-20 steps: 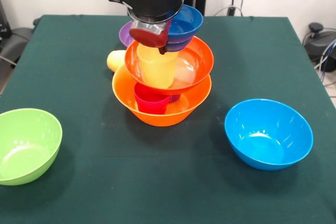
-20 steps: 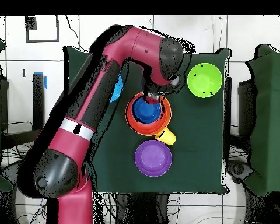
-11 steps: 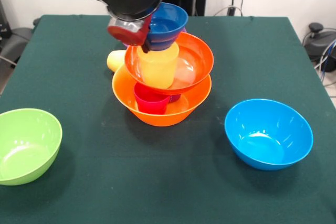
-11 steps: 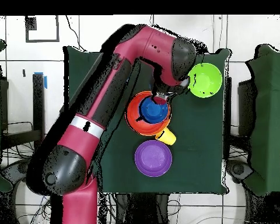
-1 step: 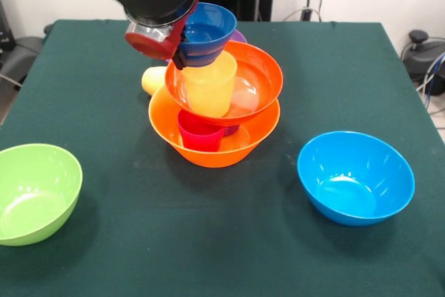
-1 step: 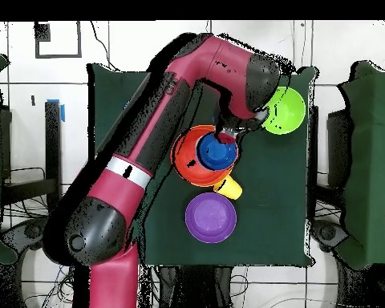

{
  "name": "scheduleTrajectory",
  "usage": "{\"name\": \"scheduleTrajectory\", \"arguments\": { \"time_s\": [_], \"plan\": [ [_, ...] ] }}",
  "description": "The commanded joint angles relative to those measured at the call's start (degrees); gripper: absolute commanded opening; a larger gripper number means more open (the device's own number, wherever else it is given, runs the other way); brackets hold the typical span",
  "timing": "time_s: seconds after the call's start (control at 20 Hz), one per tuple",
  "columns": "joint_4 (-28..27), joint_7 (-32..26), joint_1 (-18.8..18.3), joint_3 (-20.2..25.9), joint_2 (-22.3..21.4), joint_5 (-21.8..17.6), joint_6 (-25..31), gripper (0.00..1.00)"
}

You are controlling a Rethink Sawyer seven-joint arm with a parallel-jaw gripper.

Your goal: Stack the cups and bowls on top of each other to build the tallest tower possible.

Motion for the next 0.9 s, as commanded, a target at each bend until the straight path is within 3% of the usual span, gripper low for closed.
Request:
{"name": "scheduleTrajectory", "arguments": {
  "time_s": [0.05,0.9],
  "plan": [
    [-3.62,-0.87,1.16,3.63,-0.37,0.11,3.54,0.0],
    [-3.24,-1.34,1.32,4.04,0.1,0.36,4.53,0.0]
  ]
}}
